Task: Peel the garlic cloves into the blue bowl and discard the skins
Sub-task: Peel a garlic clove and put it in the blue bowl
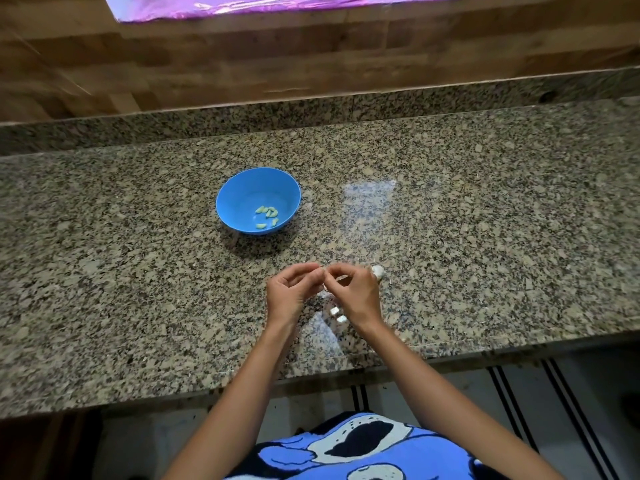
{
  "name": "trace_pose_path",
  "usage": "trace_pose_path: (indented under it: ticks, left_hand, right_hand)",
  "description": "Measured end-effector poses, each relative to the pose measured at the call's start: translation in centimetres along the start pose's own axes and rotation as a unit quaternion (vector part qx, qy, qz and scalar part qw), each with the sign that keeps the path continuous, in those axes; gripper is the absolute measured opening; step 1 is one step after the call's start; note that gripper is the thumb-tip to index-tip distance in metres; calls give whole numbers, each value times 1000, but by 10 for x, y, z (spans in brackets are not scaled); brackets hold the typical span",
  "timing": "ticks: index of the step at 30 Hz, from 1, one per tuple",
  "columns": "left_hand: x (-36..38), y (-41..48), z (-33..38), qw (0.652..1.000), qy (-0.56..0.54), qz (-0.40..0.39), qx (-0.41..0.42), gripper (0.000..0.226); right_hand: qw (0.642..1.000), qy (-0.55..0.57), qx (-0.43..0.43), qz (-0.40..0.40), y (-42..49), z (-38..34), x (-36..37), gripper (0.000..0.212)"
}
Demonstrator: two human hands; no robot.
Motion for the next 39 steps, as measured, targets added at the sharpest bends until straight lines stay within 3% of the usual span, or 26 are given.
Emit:
trace_pose_path:
  ticks: [7,12,16,21,27,30,31,33,35,36,39]
  left_hand:
    - [0,-2,-14,990,-133,8,-36,43]
    - [-3,-3,-15,988,-153,-11,-33,53]
    - [-6,-5,-11,998,-46,-36,-9,53]
    - [-7,-6,-13,999,4,-32,-13,43]
    - [-5,-6,-23,997,-39,-38,-61,44]
    - [-19,-7,-28,992,-93,13,-80,38]
    - [-29,-6,-25,994,-71,45,-71,35]
    - [-55,0,-5,986,126,109,-28,31]
    - [-70,7,19,924,360,125,24,31]
    - [-75,11,23,897,427,114,36,31]
    - [-81,16,21,856,506,100,49,31]
  right_hand:
    - [975,185,123,6,-5,16,5,6]
    - [890,385,246,-13,-15,27,20,7]
    - [839,450,306,-24,-21,34,28,10]
    - [859,430,274,-43,-17,30,27,12]
    - [900,366,230,-51,-12,24,22,8]
    - [900,372,223,-44,-11,25,20,8]
    - [910,348,223,-29,-11,29,15,8]
    - [945,245,217,5,-10,38,0,9]
    - [965,159,208,25,-10,43,-14,7]
    - [968,140,207,28,-10,44,-18,7]
    - [968,130,213,21,-12,49,-20,8]
Point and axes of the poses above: each hand's wrist, its own y-axis towards the middle knuckle, its own x-axis out of the palm, z = x × y, the point moved 8 cm from there along y, towards the middle knuckle, and after that the axes turned 13 degrees about -z, right-handed, at the moved point
